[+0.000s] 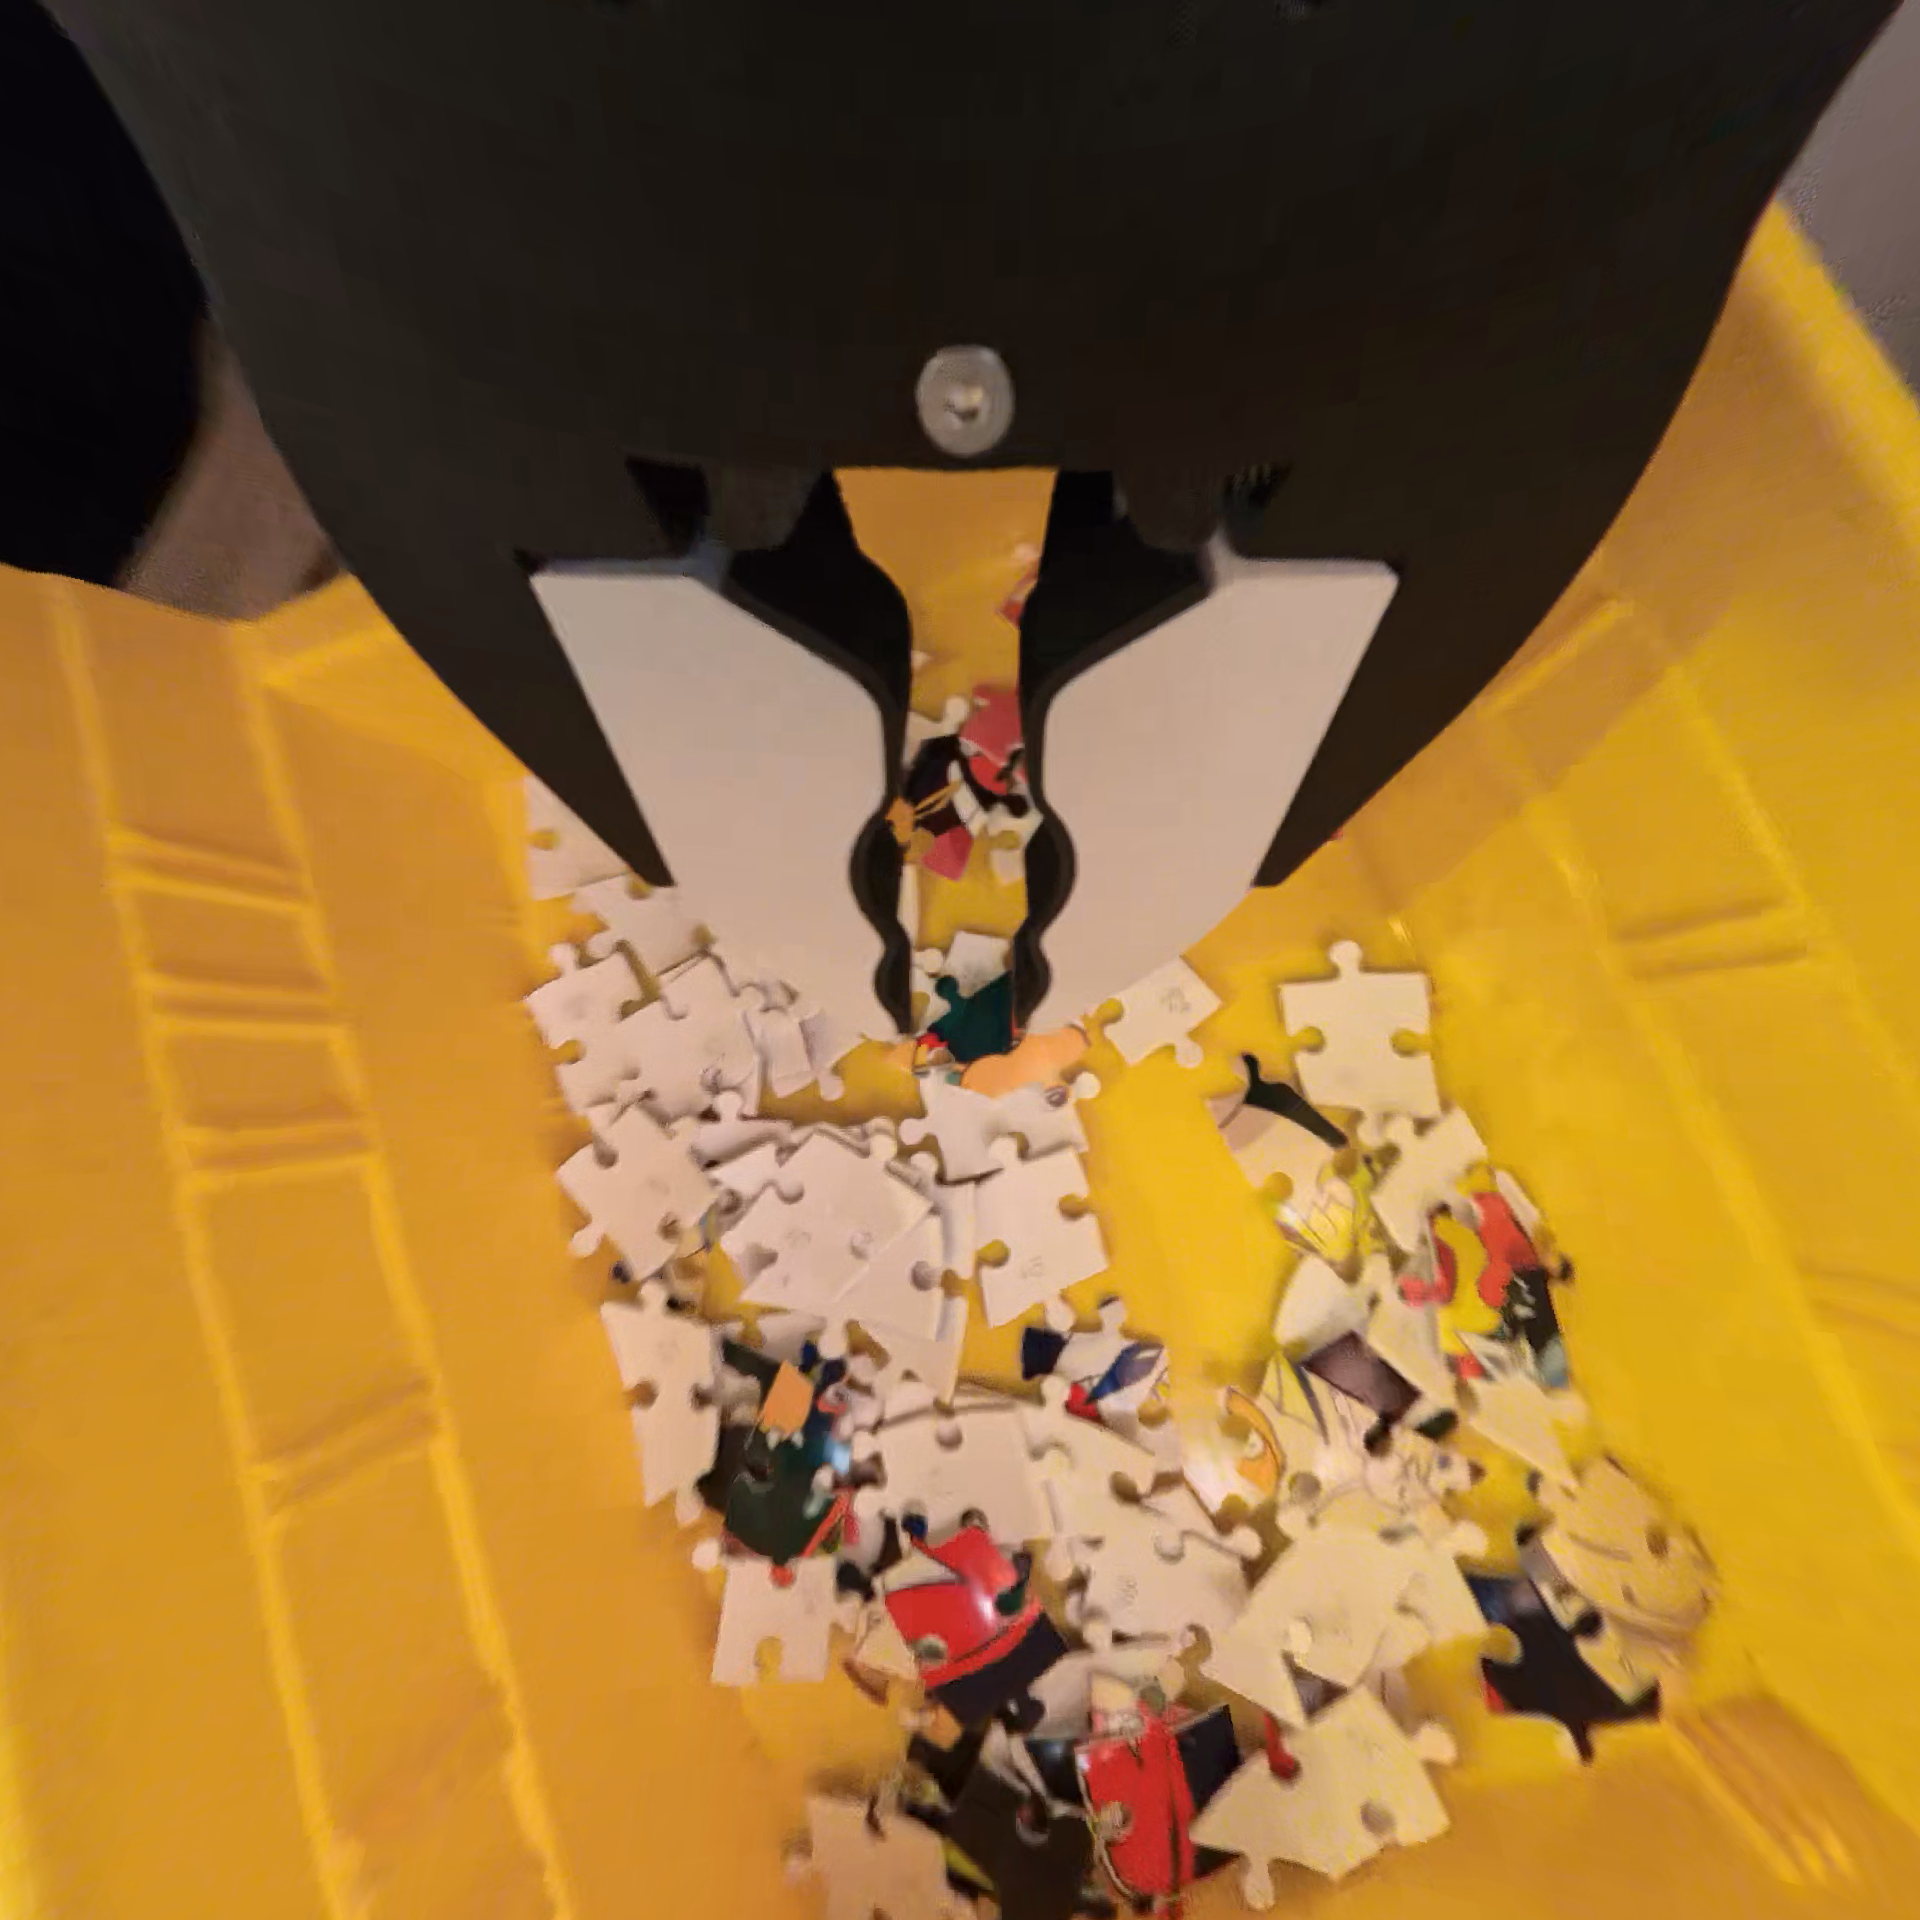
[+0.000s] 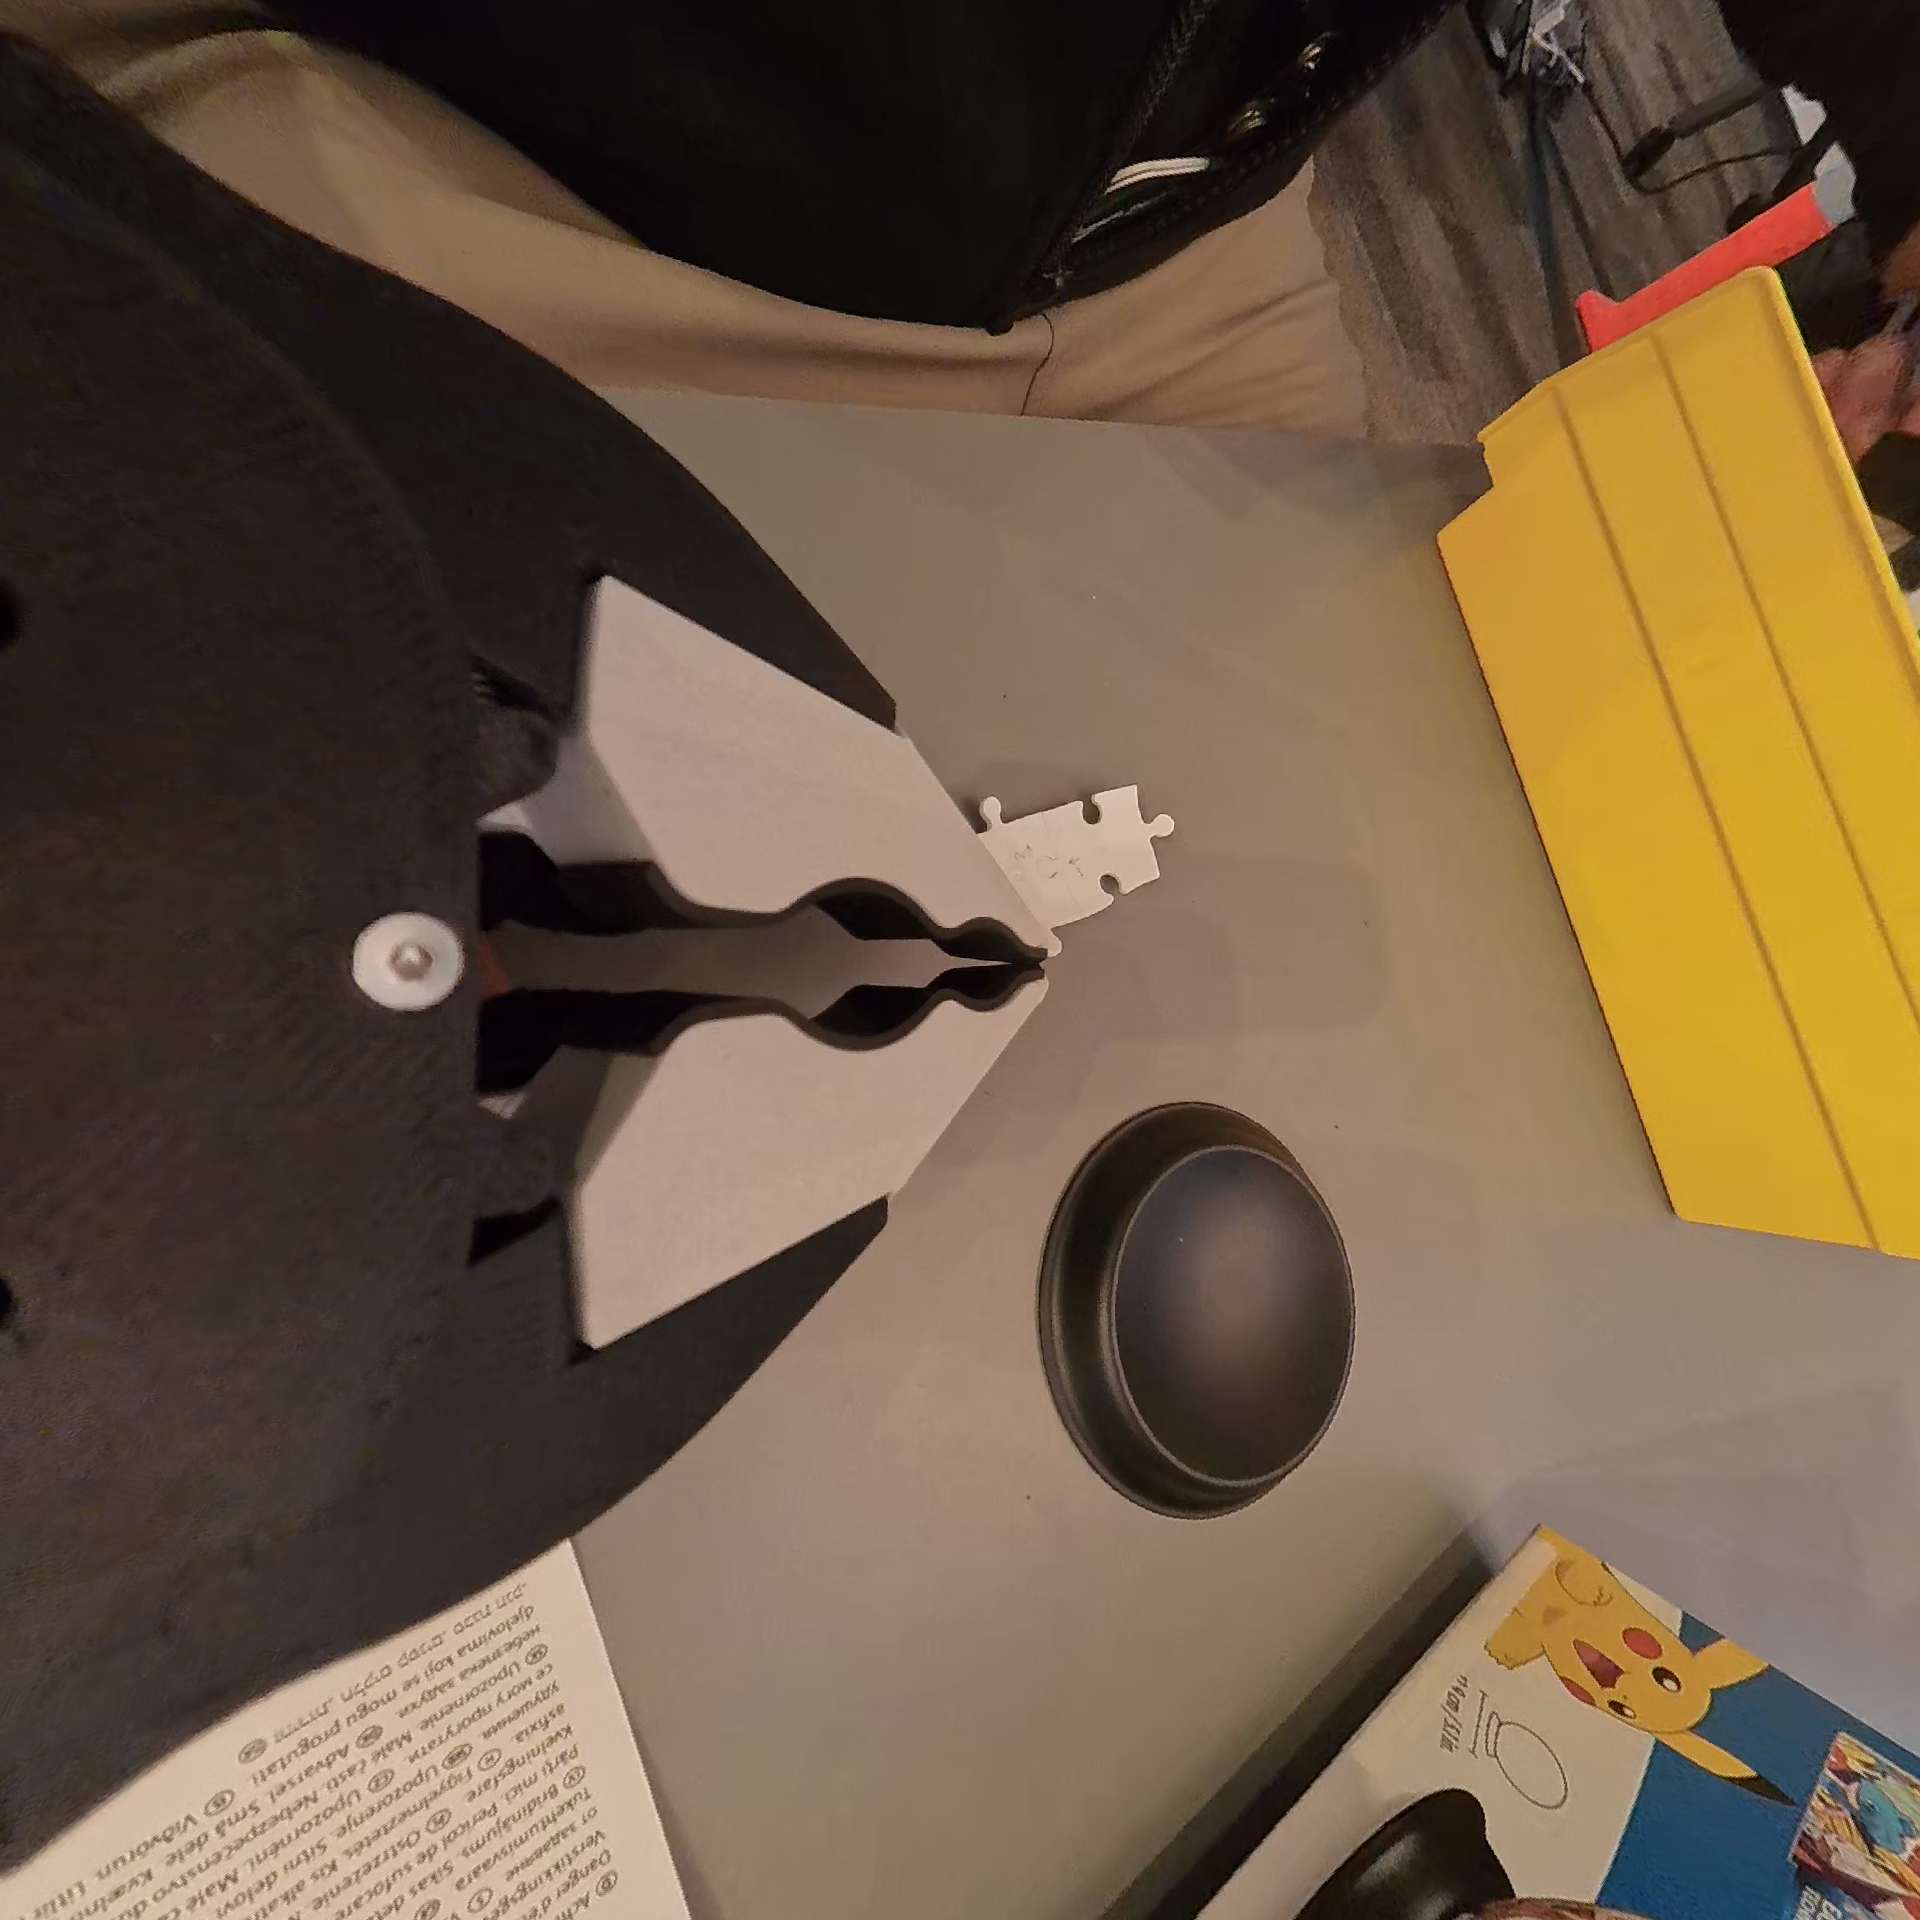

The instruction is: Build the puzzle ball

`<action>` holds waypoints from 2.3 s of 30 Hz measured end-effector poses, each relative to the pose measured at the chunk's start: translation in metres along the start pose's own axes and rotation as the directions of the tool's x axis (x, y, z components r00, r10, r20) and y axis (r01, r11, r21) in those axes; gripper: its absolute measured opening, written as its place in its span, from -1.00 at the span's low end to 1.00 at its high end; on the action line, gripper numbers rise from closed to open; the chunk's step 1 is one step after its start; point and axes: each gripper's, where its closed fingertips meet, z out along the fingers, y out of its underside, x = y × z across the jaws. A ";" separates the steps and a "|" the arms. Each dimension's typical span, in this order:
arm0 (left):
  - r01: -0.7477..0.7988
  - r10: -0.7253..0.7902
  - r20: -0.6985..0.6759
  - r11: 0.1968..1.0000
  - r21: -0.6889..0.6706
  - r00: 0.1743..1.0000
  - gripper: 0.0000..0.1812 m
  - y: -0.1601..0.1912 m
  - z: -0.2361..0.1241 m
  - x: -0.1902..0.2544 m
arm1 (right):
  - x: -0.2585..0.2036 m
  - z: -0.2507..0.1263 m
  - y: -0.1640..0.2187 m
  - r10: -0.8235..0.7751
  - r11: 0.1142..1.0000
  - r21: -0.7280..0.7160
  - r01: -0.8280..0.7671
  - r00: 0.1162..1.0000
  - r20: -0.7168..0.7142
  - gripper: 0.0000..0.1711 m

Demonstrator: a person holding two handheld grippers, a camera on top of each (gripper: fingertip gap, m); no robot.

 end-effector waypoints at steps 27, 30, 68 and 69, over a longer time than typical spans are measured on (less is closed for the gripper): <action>-0.027 0.027 0.027 1.000 -0.014 0.999 -0.76 -0.006 0.002 -0.009 | 0.000 -0.001 -0.002 0.000 1.000 0.011 0.000 1.000 0.003 -1.00; -0.129 0.155 0.138 0.975 -0.180 0.978 -0.44 0.010 0.015 -0.019 | 0.000 -0.001 -0.002 0.000 1.000 0.012 0.000 1.000 0.004 -1.00; -0.004 0.007 0.020 0.988 -0.154 1.000 -1.00 -0.001 0.015 -0.001 | -0.001 -0.005 -0.006 -0.003 0.999 0.046 0.003 1.000 0.005 -1.00; 0.000 0.000 0.004 0.988 -0.154 1.000 -1.00 -0.001 0.017 0.002 | -0.001 -0.005 -0.006 -0.003 0.999 0.047 0.003 1.000 0.005 -1.00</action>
